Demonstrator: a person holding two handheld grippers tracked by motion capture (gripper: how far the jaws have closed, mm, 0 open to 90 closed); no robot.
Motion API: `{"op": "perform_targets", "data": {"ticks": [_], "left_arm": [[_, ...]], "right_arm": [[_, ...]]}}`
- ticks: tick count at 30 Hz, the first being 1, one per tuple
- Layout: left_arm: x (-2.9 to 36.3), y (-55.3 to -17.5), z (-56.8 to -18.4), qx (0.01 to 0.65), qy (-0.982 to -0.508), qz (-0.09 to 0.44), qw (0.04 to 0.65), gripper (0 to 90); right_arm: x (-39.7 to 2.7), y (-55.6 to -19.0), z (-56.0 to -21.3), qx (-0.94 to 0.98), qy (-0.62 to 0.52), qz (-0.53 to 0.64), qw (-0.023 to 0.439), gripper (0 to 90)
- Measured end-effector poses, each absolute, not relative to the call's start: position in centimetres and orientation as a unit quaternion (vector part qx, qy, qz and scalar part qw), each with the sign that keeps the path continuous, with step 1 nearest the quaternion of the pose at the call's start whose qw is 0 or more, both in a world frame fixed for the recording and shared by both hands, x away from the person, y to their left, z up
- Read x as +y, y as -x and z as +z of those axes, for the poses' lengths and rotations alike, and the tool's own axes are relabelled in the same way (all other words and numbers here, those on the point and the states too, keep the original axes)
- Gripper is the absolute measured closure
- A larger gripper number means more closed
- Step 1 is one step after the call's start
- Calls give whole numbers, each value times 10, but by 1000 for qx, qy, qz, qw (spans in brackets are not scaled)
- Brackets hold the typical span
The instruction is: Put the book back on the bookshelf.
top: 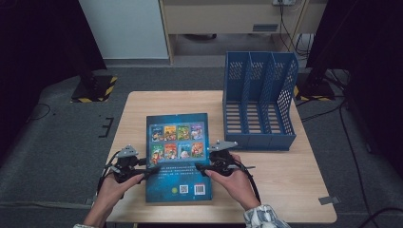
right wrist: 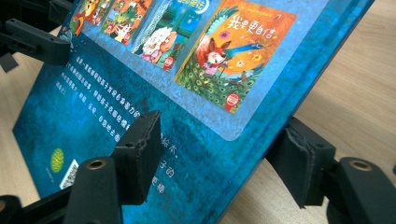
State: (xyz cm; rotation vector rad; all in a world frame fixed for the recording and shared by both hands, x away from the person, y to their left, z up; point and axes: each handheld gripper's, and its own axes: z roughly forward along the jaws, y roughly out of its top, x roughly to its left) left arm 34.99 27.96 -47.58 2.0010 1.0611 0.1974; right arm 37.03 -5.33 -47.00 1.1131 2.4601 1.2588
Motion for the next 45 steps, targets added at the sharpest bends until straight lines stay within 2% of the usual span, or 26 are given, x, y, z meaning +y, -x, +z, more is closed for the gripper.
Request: {"op": "perform_targets", "data": {"ticks": [18, 30, 45], "left_arm": [[285, -344, -454, 422, -784, 87, 447, 498], [287, -353, -421, 421, -771, 114, 463, 572], [286, -382, -403, 410, -773, 177, 451, 568]], "right_arm": [[-60, -373, -438, 810, -375, 444, 83, 512], [-58, -386, -411, 804, -368, 453, 111, 539], [-47, -408, -398, 797, -361, 458, 160, 557]]}}
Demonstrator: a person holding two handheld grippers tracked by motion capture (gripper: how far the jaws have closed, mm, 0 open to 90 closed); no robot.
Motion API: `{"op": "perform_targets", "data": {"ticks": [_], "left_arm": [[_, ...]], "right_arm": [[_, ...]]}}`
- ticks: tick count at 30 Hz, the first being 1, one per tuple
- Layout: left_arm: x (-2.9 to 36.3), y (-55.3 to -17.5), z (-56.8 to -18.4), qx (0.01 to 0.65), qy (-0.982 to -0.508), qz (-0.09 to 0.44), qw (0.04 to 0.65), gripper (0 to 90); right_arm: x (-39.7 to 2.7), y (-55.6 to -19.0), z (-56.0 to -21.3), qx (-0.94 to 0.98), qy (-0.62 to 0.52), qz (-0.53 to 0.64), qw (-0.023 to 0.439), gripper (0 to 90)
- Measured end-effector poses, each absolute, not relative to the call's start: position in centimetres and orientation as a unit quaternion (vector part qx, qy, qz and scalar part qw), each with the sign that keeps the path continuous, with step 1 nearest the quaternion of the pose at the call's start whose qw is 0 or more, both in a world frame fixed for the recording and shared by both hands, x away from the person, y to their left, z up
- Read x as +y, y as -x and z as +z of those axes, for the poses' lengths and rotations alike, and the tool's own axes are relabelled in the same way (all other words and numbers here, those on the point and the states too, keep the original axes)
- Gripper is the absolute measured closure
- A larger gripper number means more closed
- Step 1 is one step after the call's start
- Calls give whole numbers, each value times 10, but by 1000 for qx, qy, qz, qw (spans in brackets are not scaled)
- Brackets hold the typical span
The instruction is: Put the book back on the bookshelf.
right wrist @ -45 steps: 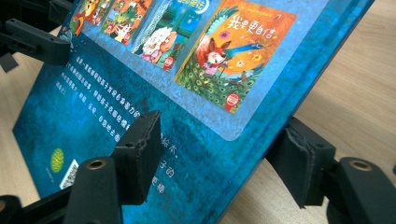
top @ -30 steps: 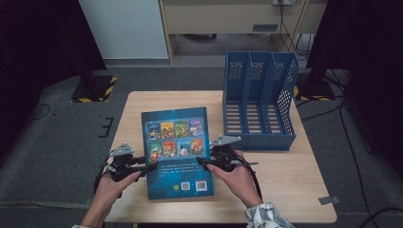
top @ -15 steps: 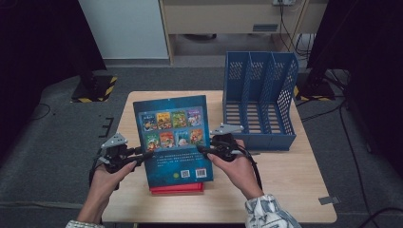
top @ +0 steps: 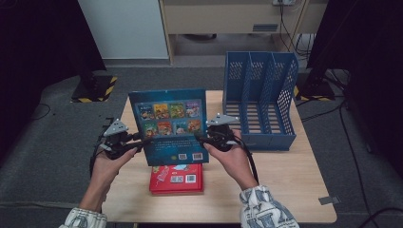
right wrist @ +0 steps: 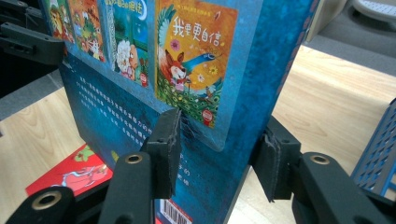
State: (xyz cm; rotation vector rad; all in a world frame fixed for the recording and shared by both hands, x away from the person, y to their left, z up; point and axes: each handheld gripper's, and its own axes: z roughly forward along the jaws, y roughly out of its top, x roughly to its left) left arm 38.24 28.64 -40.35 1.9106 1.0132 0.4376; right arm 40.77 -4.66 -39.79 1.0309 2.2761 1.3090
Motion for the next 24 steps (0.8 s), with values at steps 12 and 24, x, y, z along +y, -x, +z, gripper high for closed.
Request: {"op": "perform_targets", "data": {"ticks": [12, 24], "left_arm": [[289, -388, -402, 406, -765, 203, 458, 548], [292, -384, -408, 409, -754, 206, 472, 512]], "right_arm": [[-41, -408, -397, 795, -353, 459, 180, 572], [-41, -394, -395, 802, -330, 464, 182, 610]]}}
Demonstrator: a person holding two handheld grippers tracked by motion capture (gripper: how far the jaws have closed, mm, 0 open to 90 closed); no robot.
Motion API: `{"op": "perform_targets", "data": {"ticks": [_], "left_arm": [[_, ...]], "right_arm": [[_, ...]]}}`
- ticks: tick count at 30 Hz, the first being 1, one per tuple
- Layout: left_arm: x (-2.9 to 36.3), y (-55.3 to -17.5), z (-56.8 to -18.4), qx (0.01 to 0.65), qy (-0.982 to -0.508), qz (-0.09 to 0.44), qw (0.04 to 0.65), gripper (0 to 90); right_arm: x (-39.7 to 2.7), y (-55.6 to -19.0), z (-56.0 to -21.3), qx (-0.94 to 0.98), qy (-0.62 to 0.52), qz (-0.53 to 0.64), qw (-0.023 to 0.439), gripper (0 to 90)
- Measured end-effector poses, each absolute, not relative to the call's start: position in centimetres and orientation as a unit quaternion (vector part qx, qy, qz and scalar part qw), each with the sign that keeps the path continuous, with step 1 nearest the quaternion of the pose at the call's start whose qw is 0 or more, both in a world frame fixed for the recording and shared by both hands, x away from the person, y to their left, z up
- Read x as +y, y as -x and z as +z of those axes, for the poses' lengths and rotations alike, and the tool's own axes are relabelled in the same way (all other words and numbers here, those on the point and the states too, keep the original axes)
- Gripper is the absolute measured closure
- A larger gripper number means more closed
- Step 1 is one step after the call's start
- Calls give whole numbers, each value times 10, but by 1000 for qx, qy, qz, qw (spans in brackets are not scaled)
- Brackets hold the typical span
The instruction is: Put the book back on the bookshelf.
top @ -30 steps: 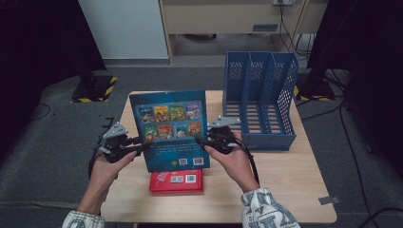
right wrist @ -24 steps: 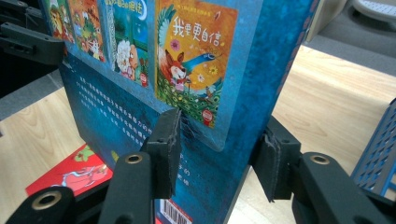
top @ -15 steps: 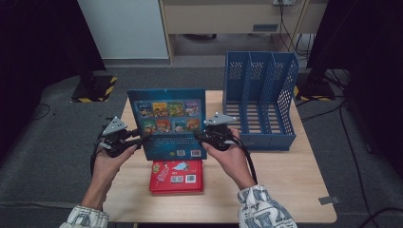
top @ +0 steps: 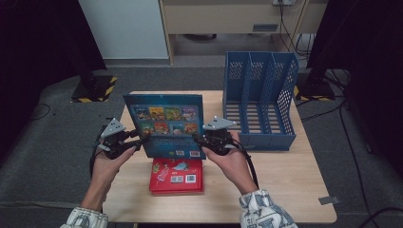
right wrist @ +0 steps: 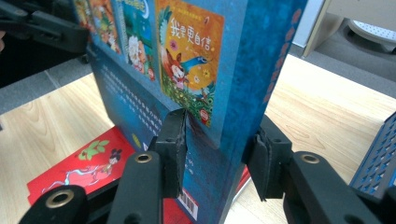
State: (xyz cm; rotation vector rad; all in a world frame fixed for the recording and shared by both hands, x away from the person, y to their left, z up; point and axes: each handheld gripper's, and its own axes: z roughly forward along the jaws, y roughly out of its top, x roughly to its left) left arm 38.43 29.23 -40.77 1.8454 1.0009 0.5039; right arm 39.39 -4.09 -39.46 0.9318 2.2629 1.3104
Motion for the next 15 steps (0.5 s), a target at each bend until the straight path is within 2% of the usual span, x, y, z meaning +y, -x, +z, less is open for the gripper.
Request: {"op": "perform_targets", "data": {"ticks": [6, 15], "left_arm": [[290, -383, -408, 405, -753, 206, 476, 477], [289, -383, -410, 410, -745, 218, 479, 454]], "right_arm": [[-44, -391, -396, 803, -318, 471, 180, 614], [-45, -387, -396, 804, -307, 479, 170, 571]]}}
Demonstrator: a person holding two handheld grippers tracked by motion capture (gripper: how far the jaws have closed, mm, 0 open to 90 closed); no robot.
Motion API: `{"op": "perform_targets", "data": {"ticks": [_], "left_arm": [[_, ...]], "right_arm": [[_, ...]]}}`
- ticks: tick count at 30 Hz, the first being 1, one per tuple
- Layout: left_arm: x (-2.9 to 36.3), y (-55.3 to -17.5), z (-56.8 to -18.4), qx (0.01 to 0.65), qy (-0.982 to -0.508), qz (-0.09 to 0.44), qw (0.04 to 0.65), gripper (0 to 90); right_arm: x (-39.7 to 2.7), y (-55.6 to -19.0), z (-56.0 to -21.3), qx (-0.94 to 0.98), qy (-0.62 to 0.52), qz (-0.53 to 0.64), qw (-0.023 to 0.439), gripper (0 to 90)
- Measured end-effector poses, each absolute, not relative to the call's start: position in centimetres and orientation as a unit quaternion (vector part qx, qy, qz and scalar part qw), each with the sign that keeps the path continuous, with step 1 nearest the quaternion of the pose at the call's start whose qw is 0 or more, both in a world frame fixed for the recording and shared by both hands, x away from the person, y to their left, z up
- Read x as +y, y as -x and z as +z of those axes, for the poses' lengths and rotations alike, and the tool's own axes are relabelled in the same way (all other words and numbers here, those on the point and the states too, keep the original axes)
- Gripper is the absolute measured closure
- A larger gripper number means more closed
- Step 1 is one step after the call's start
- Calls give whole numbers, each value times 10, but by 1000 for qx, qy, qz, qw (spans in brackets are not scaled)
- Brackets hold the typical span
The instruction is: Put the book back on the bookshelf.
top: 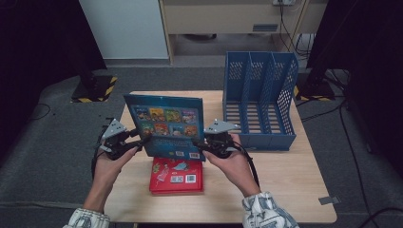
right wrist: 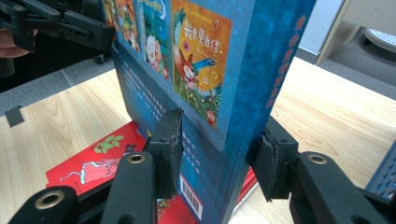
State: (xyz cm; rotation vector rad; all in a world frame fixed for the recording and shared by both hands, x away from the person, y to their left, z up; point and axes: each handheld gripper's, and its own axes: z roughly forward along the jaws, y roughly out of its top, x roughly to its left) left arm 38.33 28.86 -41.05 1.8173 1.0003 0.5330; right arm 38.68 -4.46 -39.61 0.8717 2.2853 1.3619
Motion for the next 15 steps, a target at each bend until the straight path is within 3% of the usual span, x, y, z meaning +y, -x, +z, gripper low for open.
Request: {"op": "perform_targets", "data": {"ticks": [8, 15], "left_arm": [[290, -383, -410, 410, -742, 216, 484, 434], [291, -384, -410, 403, -743, 207, 492, 405]], "right_arm": [[-44, -380, -395, 809, -295, 481, 164, 561], [-43, -370, -395, 812, -272, 490, 162, 492]]}}
